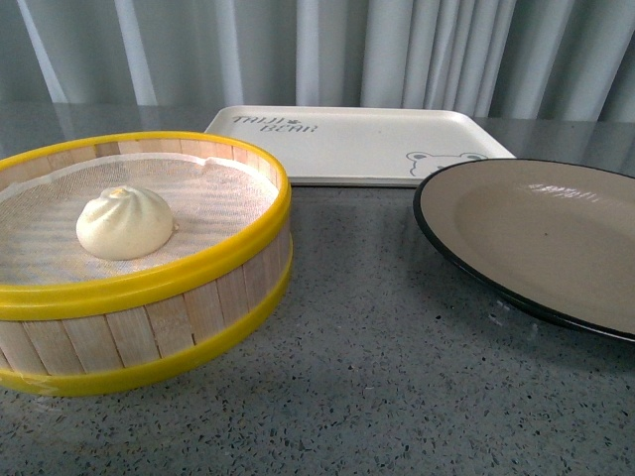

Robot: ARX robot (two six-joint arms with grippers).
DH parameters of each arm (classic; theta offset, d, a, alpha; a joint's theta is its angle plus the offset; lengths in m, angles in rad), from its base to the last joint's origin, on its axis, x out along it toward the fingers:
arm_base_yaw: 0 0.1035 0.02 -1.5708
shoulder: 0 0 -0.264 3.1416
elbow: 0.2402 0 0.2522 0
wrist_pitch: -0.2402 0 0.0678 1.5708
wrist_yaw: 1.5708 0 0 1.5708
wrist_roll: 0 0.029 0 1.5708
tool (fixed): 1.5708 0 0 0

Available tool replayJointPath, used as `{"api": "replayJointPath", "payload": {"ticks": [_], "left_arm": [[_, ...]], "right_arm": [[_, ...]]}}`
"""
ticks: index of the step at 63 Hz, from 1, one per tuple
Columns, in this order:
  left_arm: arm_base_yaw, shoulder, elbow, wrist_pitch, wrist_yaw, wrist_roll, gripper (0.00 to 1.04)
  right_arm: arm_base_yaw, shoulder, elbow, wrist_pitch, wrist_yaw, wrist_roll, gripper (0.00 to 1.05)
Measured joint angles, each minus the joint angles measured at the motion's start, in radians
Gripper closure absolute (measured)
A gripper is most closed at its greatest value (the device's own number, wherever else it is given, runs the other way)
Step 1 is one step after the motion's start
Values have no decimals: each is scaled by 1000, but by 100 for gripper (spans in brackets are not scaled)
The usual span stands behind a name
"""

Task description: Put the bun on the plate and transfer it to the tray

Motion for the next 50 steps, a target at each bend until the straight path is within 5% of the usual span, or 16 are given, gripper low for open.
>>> {"api": "replayJointPath", "payload": {"ticks": [37, 43, 50], "left_arm": [[-1, 2, 1, -2, -6, -4, 7], [-70, 153, 101, -259, -247, -162, 7], [-97, 256, 135, -330, -357, -311, 7]], "right_arm": [[0, 0, 0, 0, 0, 0, 9], [0, 0, 0, 0, 0, 0, 9], [0, 0, 0, 0, -1, 0, 9]]}}
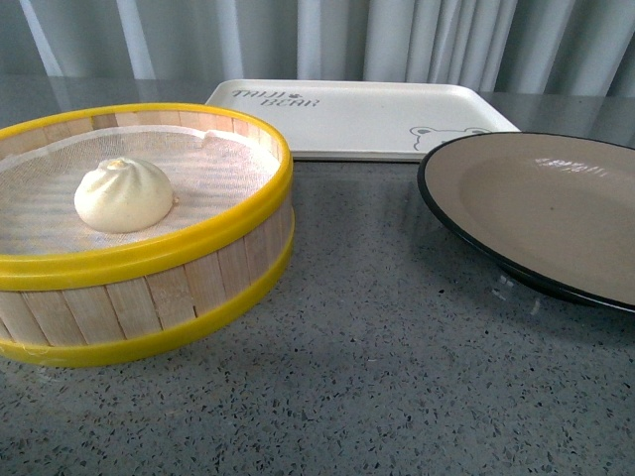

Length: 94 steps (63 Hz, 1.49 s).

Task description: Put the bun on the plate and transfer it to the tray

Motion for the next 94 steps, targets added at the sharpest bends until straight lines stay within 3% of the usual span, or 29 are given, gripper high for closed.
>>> {"api": "replayJointPath", "payload": {"ticks": [16, 26, 37, 58, 94], "left_arm": [[-73, 60, 48, 113, -84, -95, 7], [-116, 229, 102, 283, -97, -51, 7], [-165, 525, 294, 443, -71, 41, 7], [-279, 997, 660, 350, 7, 134, 7], [-310, 1178, 788, 187, -51, 212, 7]], "right_arm": [[0, 0, 0, 0, 1, 0, 9], [0, 0, 0, 0, 1, 0, 9], [0, 0, 0, 0, 1, 0, 9], [0, 0, 0, 0, 1, 0, 9], [0, 0, 0, 0, 1, 0, 9]]}}
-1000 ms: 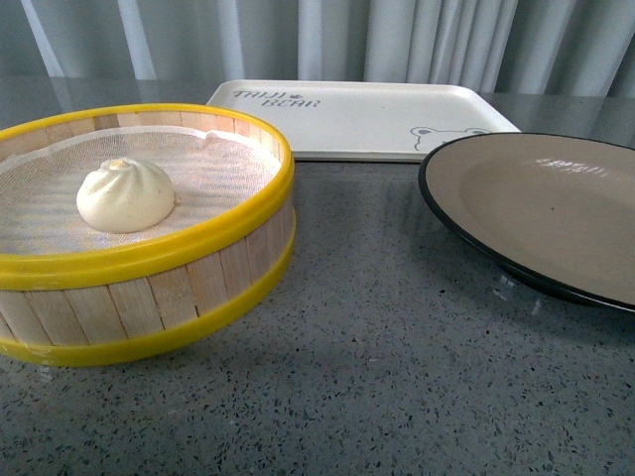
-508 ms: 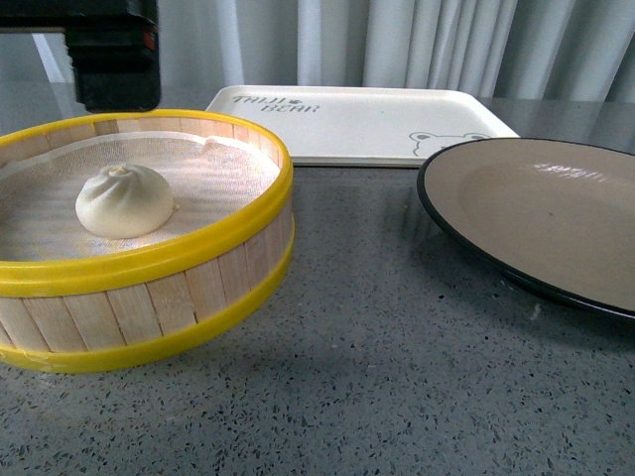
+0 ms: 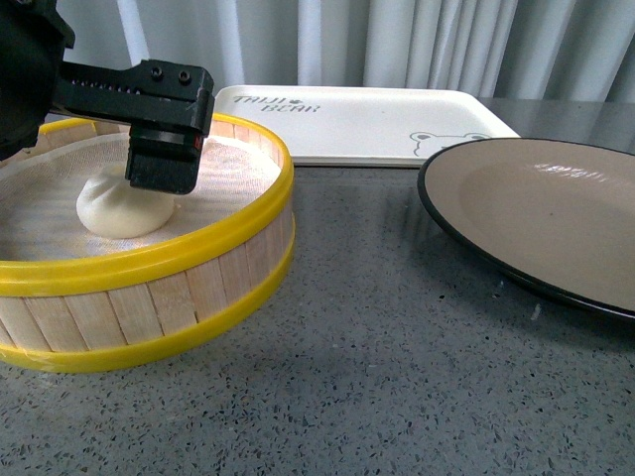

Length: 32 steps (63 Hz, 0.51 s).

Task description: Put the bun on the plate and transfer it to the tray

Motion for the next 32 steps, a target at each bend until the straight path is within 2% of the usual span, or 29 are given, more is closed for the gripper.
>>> {"api": "replayJointPath", "payload": {"ticks": [20, 32], "left_arm": [[-17, 34, 17, -55, -20, 21, 7], [-19, 38, 19, -58, -13, 23, 35]], "right_arm": [[0, 0, 0, 0, 0, 0, 9], [0, 0, 0, 0, 0, 0, 9]]}}
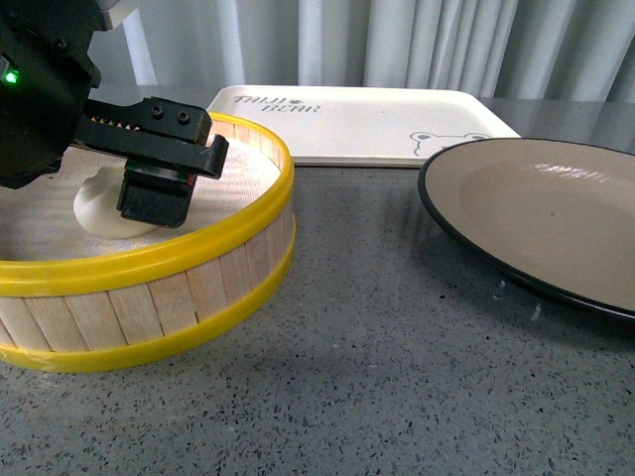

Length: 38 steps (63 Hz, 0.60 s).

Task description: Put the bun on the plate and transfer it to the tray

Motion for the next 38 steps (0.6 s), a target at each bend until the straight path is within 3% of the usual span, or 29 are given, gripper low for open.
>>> {"api": "replayJointPath", "payload": {"ticks": [11, 25, 38], "left_arm": [[0, 1, 3, -2, 6, 0, 67], [1, 1, 4, -3, 16, -1, 99], [2, 1, 9, -9, 29, -5, 101]], "right_arm": [[0, 0, 0, 0, 0, 0, 9], [0, 0, 0, 0, 0, 0, 9], [0, 0, 0, 0, 0, 0, 9]]}}
